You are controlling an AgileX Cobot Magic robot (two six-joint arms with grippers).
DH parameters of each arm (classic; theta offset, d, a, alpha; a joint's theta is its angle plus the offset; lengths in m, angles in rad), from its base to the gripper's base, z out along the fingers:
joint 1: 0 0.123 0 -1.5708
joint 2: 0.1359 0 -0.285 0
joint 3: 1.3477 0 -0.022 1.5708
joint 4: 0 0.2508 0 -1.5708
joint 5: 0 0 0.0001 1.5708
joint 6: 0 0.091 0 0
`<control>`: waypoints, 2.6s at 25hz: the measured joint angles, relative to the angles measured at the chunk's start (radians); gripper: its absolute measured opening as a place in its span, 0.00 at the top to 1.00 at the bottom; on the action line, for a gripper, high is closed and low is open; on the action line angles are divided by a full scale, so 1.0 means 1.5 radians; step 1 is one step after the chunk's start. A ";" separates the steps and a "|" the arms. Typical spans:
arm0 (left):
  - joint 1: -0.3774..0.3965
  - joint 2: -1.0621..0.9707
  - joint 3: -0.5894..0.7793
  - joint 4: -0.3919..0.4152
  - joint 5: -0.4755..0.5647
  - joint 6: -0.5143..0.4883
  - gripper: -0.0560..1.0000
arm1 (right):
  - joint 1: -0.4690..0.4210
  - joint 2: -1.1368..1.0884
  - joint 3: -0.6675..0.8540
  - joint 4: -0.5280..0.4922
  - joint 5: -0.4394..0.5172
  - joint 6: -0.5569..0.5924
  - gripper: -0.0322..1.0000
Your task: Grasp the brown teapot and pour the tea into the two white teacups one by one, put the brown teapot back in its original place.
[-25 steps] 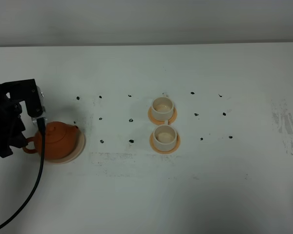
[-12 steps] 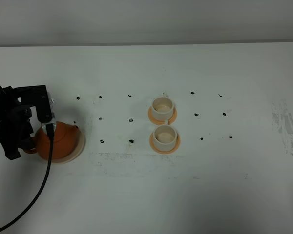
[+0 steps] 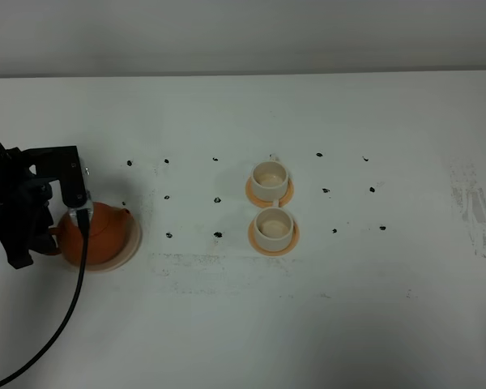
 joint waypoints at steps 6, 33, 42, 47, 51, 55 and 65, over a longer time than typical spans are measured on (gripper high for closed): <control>-0.009 0.001 0.000 0.003 0.000 -0.003 0.56 | 0.000 0.000 0.000 0.000 0.000 0.000 0.56; -0.014 -0.066 0.001 0.007 -0.005 -0.078 0.83 | 0.000 0.000 0.000 0.000 0.000 0.000 0.56; -0.069 -0.088 -0.035 -0.005 -0.004 -0.077 0.83 | 0.000 0.000 0.000 0.000 0.000 0.000 0.56; -0.131 -0.048 -0.120 -0.007 -0.004 -0.077 0.83 | 0.000 0.000 0.000 0.000 0.000 0.000 0.56; -0.173 -0.005 -0.173 -0.004 -0.004 -0.073 0.83 | 0.000 0.000 0.000 0.000 0.000 0.000 0.56; -0.214 0.031 -0.205 0.000 -0.010 -0.059 0.83 | 0.000 0.000 0.000 0.000 0.000 0.000 0.56; -0.268 0.046 -0.210 0.025 -0.040 -0.009 0.83 | 0.000 0.000 0.000 0.000 0.000 0.000 0.56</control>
